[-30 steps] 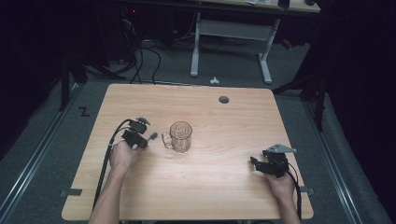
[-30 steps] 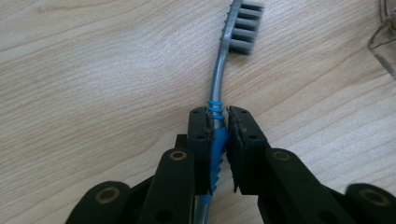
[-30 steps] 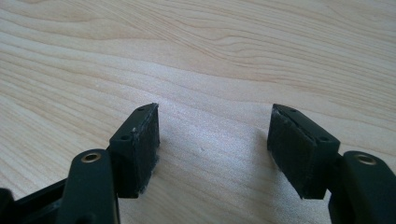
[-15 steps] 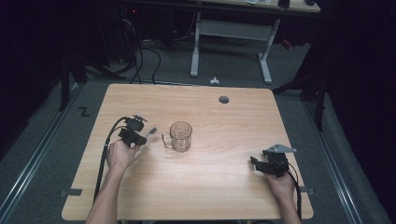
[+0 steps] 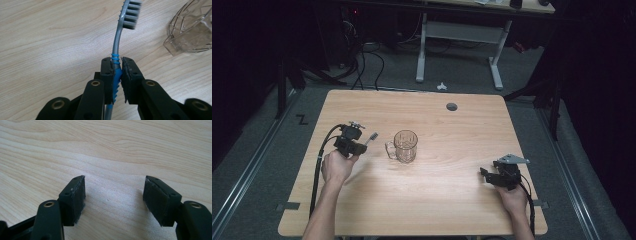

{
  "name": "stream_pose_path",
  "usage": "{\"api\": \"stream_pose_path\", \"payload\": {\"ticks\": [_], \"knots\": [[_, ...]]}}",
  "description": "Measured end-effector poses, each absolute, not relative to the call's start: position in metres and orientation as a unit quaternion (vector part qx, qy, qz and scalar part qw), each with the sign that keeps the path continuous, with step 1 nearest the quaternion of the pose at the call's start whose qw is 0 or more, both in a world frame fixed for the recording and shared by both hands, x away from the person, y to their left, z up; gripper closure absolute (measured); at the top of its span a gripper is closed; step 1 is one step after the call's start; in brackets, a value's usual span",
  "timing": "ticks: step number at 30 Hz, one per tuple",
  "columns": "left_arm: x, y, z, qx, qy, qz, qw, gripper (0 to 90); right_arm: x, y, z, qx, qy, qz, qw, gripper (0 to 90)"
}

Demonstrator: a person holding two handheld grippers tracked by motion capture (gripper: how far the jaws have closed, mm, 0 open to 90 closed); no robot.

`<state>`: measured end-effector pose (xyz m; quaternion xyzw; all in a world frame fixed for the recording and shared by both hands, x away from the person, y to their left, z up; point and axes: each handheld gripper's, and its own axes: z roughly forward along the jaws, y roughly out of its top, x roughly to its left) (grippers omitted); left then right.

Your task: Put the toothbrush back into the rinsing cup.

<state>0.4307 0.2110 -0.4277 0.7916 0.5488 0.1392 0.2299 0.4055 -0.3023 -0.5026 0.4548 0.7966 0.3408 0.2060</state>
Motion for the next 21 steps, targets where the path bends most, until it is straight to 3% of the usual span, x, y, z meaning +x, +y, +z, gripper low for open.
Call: {"api": "stream_pose_path", "payload": {"ticks": [21], "knots": [[0.413, 0.212, -0.398, 0.781, 0.532, 0.161, 0.286, 80.2, 0.406, -0.302, -0.503, 0.455, 0.797, 0.341, 0.205, 34.9]]}}
